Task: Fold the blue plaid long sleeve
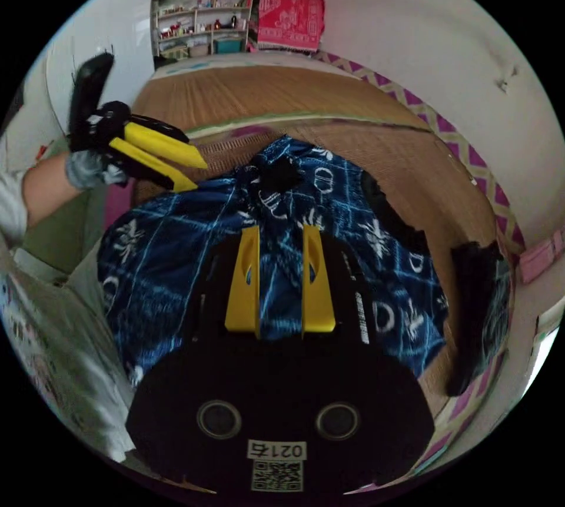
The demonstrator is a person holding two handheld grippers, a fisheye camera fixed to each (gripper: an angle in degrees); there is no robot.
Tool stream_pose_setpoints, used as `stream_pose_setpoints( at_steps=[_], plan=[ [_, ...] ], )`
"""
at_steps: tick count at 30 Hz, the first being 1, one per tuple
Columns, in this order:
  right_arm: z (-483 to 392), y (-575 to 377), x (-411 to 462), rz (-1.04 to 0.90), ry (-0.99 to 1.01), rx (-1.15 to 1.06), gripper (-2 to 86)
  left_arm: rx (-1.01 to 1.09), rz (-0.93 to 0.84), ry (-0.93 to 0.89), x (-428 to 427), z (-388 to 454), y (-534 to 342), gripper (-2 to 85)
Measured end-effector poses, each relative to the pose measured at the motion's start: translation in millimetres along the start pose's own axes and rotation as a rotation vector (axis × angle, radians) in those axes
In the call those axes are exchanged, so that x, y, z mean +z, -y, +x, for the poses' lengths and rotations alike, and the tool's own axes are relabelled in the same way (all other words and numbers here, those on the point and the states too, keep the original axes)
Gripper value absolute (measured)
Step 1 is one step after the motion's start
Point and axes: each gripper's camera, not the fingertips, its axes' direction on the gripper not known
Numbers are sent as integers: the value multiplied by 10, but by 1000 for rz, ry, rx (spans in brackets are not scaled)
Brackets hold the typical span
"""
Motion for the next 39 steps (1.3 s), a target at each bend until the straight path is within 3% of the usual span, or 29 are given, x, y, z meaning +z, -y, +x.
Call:
stream_pose_setpoints(
  at_steps=[4, 9, 15, 18, 23, 29, 39],
  plan=[
    [-15, 346, 387, -62, 42, 3, 106, -41, -4, 1, 41, 104, 19, 68],
    [312, 301, 423, -64, 158, 118, 24, -40, 5, 15, 30, 292, 59, 64],
    [1065, -148, -50, 121, 401, 377, -3, -40, -18, 22, 196, 521, 294, 65],
    [1628, -658, -697, 322, 469, 522, -3, -15, 3, -45, 310, 697, 572, 76],
    [2652, -2299, -2197, 656, 349, 794, 0, 65, 38, -99, 558, 1066, 1084, 83],
    [3372, -4327, -3267, 712, 76, 1014, 1, 156, -19, -118, 995, 1553, 1568, 81],
    [3931, -6931, -2698, 510, 13, 1502, -1, 184, -91, -144, 1573, 2247, 2099, 81]
  ],
)
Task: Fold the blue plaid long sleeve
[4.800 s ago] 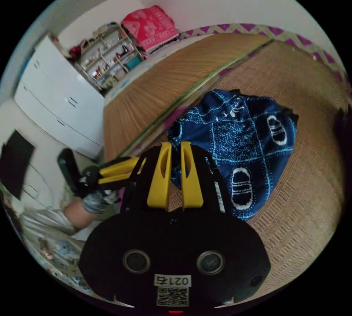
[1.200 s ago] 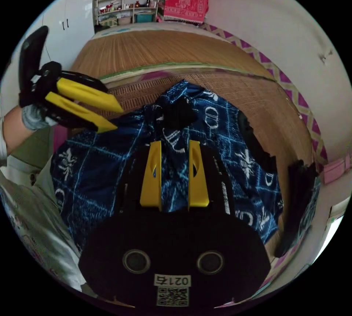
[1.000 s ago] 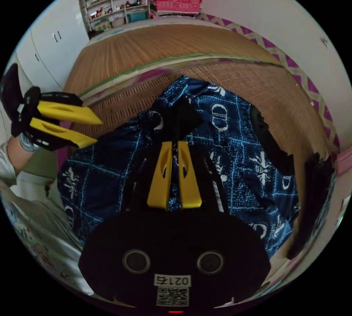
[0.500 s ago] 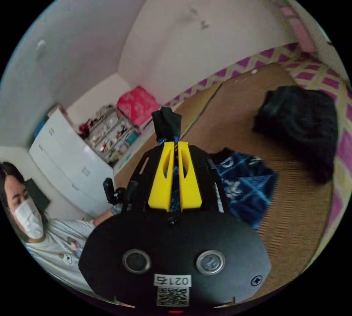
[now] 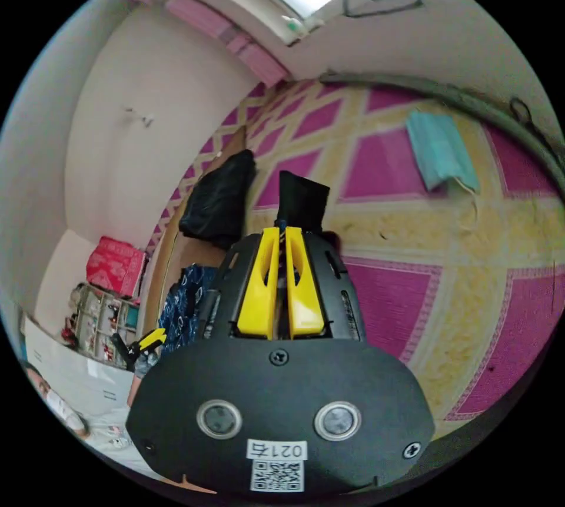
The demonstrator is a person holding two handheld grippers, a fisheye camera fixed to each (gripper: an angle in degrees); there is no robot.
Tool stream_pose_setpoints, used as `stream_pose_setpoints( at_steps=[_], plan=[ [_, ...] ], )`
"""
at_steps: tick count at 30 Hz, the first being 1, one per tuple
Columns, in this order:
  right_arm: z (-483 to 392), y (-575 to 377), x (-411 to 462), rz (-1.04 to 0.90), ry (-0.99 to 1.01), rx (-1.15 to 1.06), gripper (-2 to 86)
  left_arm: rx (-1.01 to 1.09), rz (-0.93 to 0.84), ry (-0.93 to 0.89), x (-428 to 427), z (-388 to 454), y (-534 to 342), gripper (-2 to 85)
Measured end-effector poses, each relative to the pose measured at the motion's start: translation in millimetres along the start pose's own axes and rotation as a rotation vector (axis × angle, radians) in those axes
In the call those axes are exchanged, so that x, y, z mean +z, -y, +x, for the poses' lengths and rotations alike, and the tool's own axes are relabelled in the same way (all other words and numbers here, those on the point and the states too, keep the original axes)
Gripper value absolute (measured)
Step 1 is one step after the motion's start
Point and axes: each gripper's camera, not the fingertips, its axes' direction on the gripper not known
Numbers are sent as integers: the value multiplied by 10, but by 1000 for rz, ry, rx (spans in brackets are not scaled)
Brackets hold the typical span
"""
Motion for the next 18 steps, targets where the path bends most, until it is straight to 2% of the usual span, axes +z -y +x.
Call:
stream_pose_setpoints(
  at_steps=[6, 9, 13, 18],
  plan=[
    [567, -126, -80, -31, 112, 46, 9, 25, -2, 17, 135, 148, 248, 83],
    [726, -295, -229, -17, 155, 98, 42, 40, -1, 26, 194, 182, 312, 89],
    [878, -632, -662, 48, 98, 140, 90, 71, -23, 19, 294, 204, 348, 99],
    [634, -999, -1005, 51, 8, 38, 93, 145, -52, 105, 399, 225, 412, 107]
  ],
)
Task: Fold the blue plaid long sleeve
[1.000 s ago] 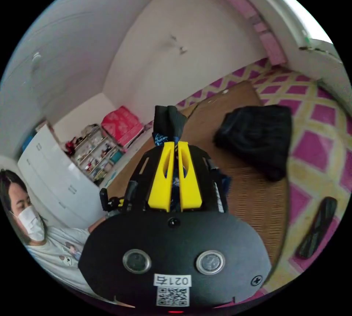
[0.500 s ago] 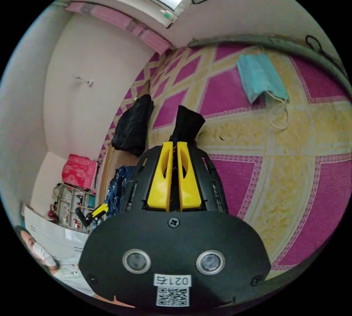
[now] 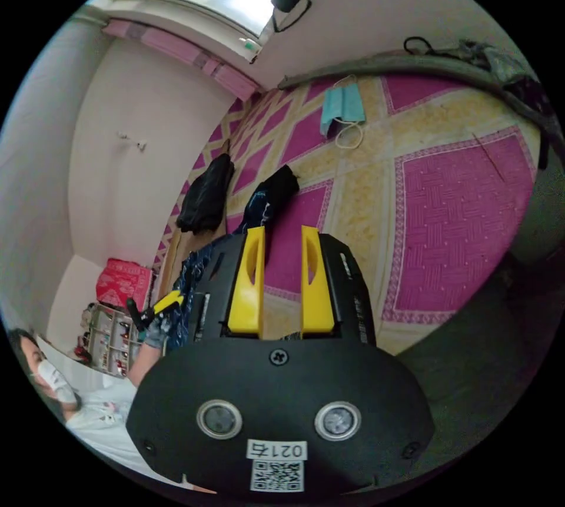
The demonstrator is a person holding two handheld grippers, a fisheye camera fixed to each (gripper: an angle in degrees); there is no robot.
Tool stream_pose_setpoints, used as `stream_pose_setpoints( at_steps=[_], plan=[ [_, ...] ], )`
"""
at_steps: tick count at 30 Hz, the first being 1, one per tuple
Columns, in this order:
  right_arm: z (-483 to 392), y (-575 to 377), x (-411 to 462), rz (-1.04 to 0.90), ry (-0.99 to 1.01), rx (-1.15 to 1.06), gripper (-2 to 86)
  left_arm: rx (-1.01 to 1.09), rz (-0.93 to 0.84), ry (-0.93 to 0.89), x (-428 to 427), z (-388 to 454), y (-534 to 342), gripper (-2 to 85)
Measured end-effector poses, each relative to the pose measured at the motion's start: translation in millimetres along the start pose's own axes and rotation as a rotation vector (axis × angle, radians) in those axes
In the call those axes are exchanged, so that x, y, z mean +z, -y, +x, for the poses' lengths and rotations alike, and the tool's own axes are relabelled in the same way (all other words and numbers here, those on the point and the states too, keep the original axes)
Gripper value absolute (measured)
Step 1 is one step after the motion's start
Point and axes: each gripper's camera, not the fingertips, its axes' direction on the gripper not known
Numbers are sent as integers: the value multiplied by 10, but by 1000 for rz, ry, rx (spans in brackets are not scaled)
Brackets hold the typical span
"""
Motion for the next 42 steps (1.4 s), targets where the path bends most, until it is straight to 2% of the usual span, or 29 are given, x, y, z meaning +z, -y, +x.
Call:
stream_pose_setpoints(
  at_steps=[3, 5, 7, 9, 13, 16, 18, 21, 23, 27, 31, 35, 37, 39, 41, 42],
  plan=[
    [-289, -221, -69, -25, -2, -90, 89, 25, -59, 88, 68, -59, -38, 78],
    [-526, -391, -46, -57, 3, -159, 86, 16, -78, 113, 71, -141, -122, 21],
    [-719, -510, 2, -86, -7, -216, 84, -29, -49, 74, -35, -294, -260, 7],
    [-933, -628, 71, -118, -21, -282, 82, -139, 72, -25, -353, -622, -563, -1],
    [-1438, -877, 285, -200, 13, -415, 79, -315, 288, -93, -1133, -1320, -1291, -6],
    [-1809, -1047, 448, -255, 32, -505, 75, -412, 414, -8, -1944, -1928, -2114, -8],
    [-2011, -1143, 518, -266, 37, -543, 74, -510, 467, 123, -2591, -2434, -2916, -8],
    [-2350, -1305, 637, -275, 16, -610, 72, -672, 472, 275, -3255, -3076, -4038, -8],
    [-2586, -1418, 766, -289, 28, -636, 72, -768, 484, 311, -3553, -3435, -4771, -8],
    [-2877, -1578, 1034, -334, 61, -645, 69, -1023, 505, 252, -3838, -4124, -6494, -9],
    [-3194, -1788, 1337, -390, 87, -658, 68, -1238, 507, 180, -3759, -4430, -7816, -9],
    [-3489, -1946, 1528, -434, 123, -675, 67, -1432, 740, 100, -3884, -4577, -9089, -9],
    [-3601, -1998, 1592, -449, 131, -686, 66, -1422, 823, 98, -4031, -4652, -9454, -9],
    [-3701, -2049, 1652, -460, 127, -700, 65, -1321, 933, 119, -4297, -4741, -9838, -9],
    [-3800, -2111, 1737, -477, 132, -711, 65, -1281, 950, 131, -4435, -4809, -10114, -9],
    [-3818, -2126, 1759, -481, 135, -713, 66, -1321, 895, 103, -4429, -4896, -10311, -9]
  ],
)
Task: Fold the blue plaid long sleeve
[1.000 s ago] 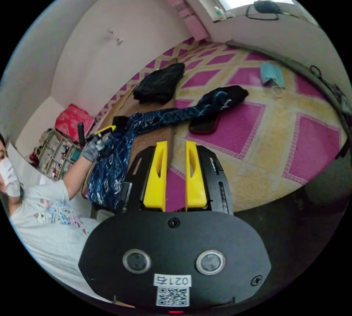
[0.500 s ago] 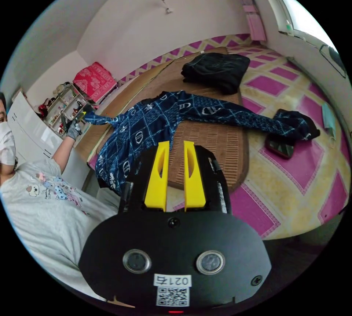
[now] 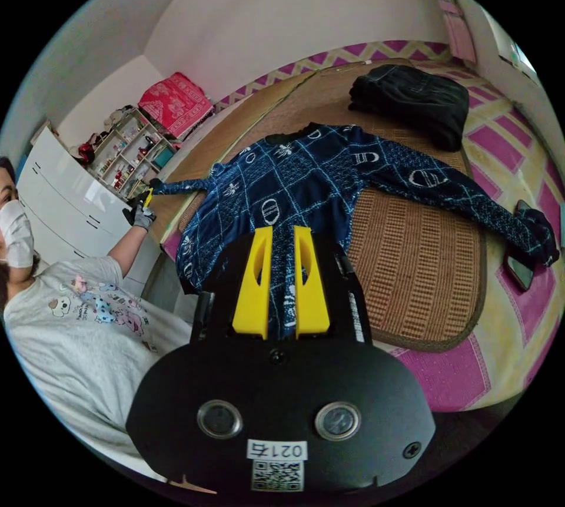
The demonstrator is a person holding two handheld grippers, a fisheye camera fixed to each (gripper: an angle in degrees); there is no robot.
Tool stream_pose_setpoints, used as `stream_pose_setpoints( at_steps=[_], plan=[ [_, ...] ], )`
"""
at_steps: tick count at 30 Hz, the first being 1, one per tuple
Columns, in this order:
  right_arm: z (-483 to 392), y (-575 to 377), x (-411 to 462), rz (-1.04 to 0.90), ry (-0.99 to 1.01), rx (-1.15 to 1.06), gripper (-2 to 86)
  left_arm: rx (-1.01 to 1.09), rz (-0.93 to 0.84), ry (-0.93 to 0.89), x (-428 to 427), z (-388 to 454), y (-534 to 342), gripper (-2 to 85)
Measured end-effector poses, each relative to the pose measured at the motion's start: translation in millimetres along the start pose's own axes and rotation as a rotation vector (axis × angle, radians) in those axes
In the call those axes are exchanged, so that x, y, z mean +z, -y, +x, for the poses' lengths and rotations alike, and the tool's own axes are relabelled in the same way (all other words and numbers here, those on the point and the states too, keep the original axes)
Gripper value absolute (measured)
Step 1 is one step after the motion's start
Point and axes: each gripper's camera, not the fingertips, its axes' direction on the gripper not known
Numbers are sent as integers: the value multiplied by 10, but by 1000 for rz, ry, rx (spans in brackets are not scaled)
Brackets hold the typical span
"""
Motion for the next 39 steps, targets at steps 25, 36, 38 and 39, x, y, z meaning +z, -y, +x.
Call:
stream_pose_setpoints(
  at_steps=[25, 36, 38, 39],
  plan=[
    [-128, 205, 522, -4, 67, 44, 64, 240, -42, -94, -1311, -1440, 1846, -10],
    [-374, 434, 784, -24, 80, 17, 63, -307, -221, 38, -1776, -3305, 1620, -7],
    [-426, 473, 876, -31, 88, 12, 63, -315, -250, 42, -1873, -3455, 1631, -3],
    [-435, 482, 903, -34, 90, 13, 63, -310, -255, 20, -1945, -3529, 1655, 4]
  ],
)
